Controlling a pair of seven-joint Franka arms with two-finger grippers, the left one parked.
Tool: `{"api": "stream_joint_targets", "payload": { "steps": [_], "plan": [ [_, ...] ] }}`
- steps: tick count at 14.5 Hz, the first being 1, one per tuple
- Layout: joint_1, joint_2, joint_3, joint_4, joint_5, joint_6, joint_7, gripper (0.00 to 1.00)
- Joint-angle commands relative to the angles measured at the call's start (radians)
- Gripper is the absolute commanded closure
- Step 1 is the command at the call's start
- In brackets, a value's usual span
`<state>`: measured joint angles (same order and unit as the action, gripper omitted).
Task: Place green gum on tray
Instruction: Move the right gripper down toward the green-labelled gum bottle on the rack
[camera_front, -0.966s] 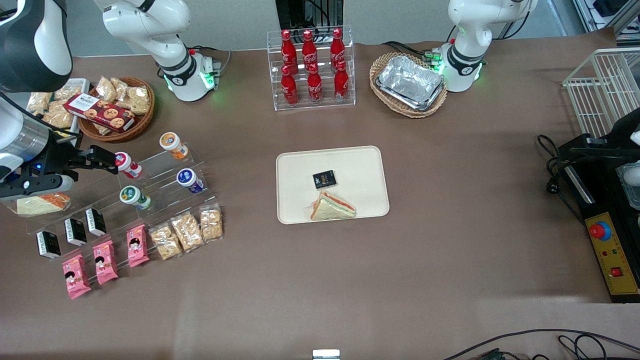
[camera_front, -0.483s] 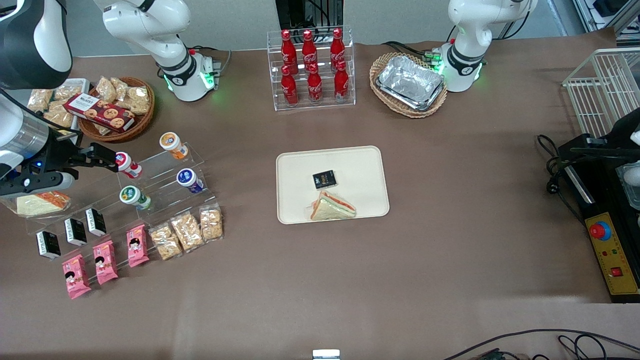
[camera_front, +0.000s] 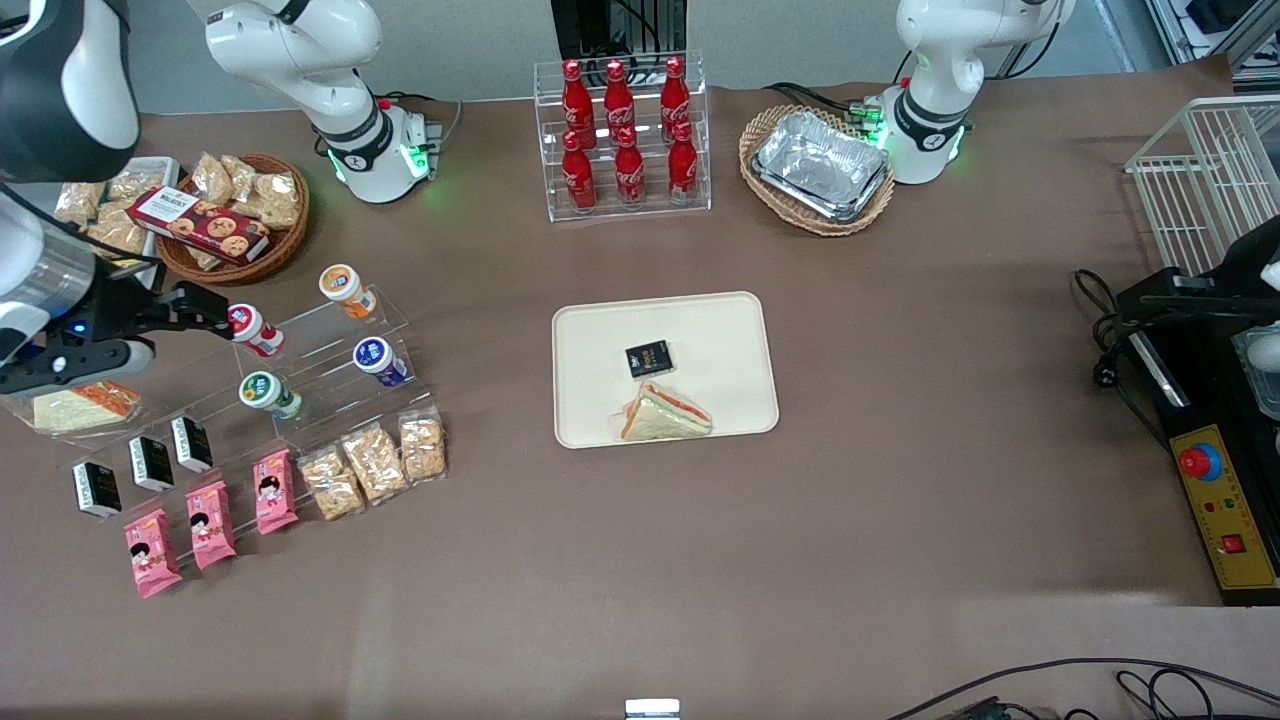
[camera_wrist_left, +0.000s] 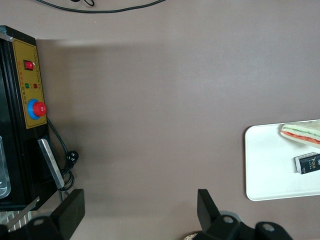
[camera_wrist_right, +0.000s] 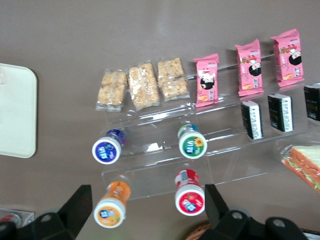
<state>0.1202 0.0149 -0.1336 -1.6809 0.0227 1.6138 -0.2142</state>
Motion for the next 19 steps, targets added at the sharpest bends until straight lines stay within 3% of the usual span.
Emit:
{"api": "stream_joint_targets", "payload": {
  "steps": [1, 9, 19],
  "plan": [
    [-0.004, -0.009, -0.101, -0.011, -0.001, 0.0, -0.19, 0.0],
    [-0.004, -0.012, -0.149, -0.092, -0.003, 0.093, -0.202, 0.0],
    [0.004, -0.001, -0.141, -0.5, -0.001, 0.581, -0.198, 0.0]
  ]
}}
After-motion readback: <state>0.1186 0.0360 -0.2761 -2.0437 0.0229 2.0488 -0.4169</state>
